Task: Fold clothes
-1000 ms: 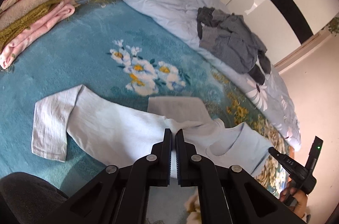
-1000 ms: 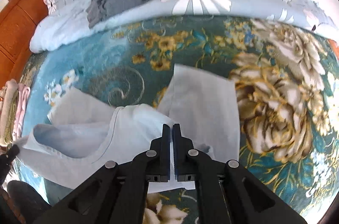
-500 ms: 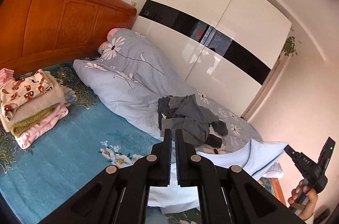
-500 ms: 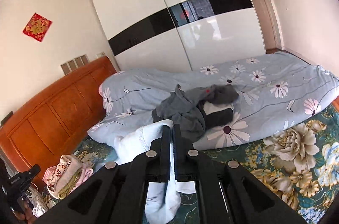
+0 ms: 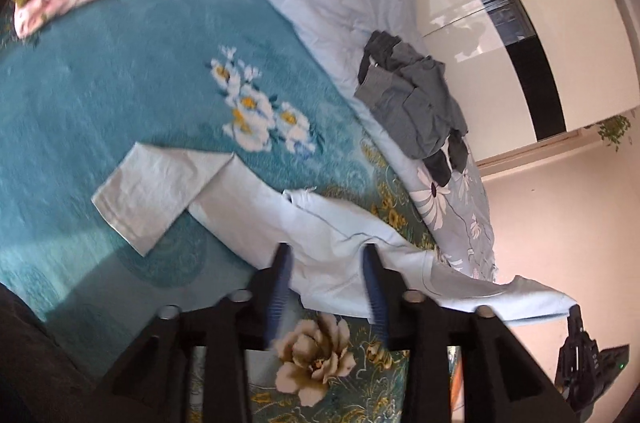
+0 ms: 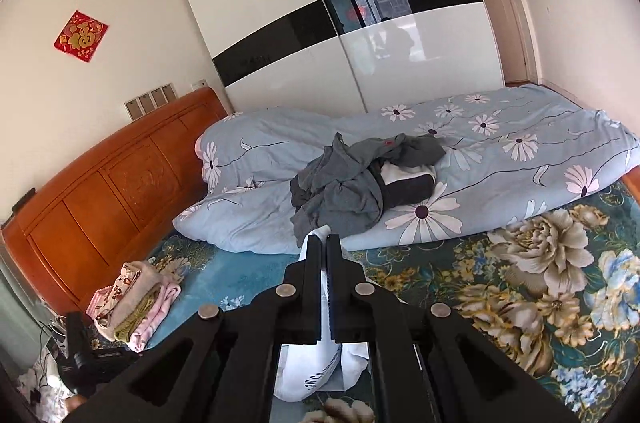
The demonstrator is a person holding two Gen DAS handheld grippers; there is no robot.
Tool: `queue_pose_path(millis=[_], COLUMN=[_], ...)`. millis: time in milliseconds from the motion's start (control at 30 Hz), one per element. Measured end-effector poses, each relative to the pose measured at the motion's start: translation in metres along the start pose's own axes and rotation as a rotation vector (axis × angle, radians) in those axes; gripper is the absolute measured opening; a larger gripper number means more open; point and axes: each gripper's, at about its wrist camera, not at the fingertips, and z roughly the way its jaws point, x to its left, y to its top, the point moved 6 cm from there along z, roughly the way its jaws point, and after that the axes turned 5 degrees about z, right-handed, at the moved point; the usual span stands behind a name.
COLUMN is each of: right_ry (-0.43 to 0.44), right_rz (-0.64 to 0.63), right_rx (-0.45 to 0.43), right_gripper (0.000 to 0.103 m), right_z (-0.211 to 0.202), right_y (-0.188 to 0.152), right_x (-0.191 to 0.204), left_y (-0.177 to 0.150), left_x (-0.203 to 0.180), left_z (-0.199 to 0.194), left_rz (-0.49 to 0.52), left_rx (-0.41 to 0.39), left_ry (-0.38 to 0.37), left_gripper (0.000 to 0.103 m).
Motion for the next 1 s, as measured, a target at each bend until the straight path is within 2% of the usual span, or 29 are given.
queue_pose_path(millis=[133, 267, 367, 467, 533, 567, 600, 667, 733, 833, 1000], right_ry=[0.021, 0.007, -0.003, -0.006, -0.007, -0.008, -0.008, -0.007, -0.005, -0.003, 0.034], right_rz=[0.017, 0.029, 0.053, 0.092, 0.112, 0.118, 0.121, 0.126, 0.128, 0.121, 0.079], right_rx=[0.019, 0.047, 0.072, 0.095, 0.101, 0.103, 0.104, 0.106, 0.108, 0.095, 0.014], right_gripper=[0.002, 0.002, 0.002, 0.002, 0.002, 0.002, 0.002, 0.002, 0.002, 0.002, 0.002], right_z=[0.002, 0.014, 0.024, 0.034, 0.039, 0.041, 0.042, 0.044, 0.045, 0.045, 0.031], right_y=[-0.006, -0.012, -0.016, -0.016, -0.015, -0.014, -0.013, -0.011, -0.009, -0.003, 0.026], right_x=[-0.010, -0.022, -0.034, -0.045, -0.048, -0.049, -0.050, -0.049, -0.046, -0.040, -0.016], left_y=[-0.021, -0.042, -0.048, -0.045, -0.040, -0.037, -0.034, -0.029, -0.022, -0.001, 0.055], left_x=[0.027, 0.053, 0.064, 0.062, 0.057, 0.055, 0.055, 0.056, 0.051, 0.031, -0.031], left_z=[0.061, 0.116, 0.138, 0.148, 0.151, 0.152, 0.153, 0.150, 0.136, 0.102, 0.000], left_rz=[-0.162, -0.317, -0.401, -0.427, -0.383, -0.341, -0.305, -0.272, -0.251, -0.164, 0.046], left_rx=[0.120, 0.218, 0.223, 0.196, 0.182, 0.188, 0.200, 0.195, 0.148, 0.056, -0.196], left_ry=[0.015, 0.019, -0.003, -0.018, 0.008, 0.042, 0.077, 0.093, 0.061, 0.017, -0.101], left_gripper=[0.062, 0.062, 0.062, 0.060, 0.041, 0.020, 0.006, 0.004, 0.004, 0.004, 0.004])
